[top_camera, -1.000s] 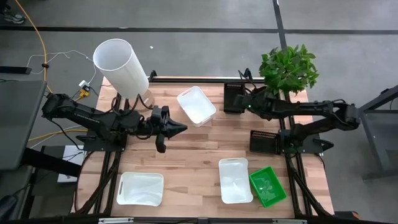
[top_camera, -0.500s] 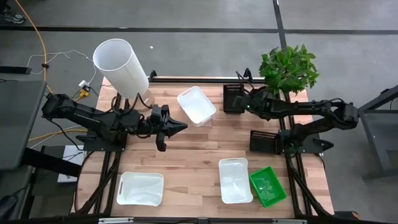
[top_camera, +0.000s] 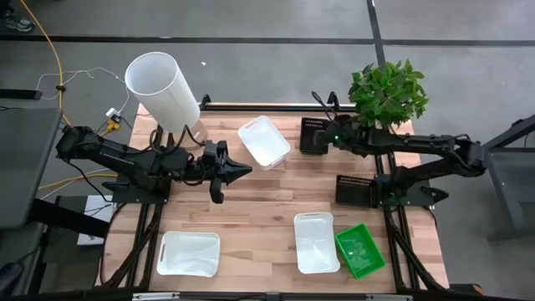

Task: Stack baskets by color
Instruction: Stack the bottom black bin on top of the top black bins

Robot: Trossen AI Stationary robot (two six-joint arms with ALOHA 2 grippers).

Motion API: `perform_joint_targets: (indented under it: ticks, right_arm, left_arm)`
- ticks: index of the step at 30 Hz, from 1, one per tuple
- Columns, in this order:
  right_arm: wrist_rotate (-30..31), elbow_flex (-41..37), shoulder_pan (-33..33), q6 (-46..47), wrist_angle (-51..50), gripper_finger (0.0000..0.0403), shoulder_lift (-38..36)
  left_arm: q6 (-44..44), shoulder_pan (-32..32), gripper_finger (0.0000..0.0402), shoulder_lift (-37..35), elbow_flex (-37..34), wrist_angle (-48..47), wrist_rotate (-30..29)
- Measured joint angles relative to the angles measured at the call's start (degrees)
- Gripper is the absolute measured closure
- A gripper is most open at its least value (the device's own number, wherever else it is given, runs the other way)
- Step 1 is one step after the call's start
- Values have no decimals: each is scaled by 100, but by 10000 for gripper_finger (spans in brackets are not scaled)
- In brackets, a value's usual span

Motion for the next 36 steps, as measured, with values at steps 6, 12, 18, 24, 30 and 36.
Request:
perform_joint_targets:
  ticks: [6,12,18,24,30,36]
  right_arm:
    - [-1585,559,156,-925,-1068,122,-464]
    - [-3363,635,1040,-846,-1992,121,-863]
    - [-3544,635,2194,172,-3269,121,-931]
    - [-3409,635,2969,788,-4196,121,-917]
    - [-3548,635,3567,754,-4483,121,-917]
    - [-3513,633,4062,647,-4552,121,-917]
  left_arm:
    - [30,0,401,0,0,0,22]
    - [11,0,401,0,0,-3,22]
    - [81,0,401,0,0,-2,19]
    - [90,47,401,-2,0,-2,22]
    - [90,107,401,-2,0,-1,21]
    - [105,107,401,-2,0,-2,22]
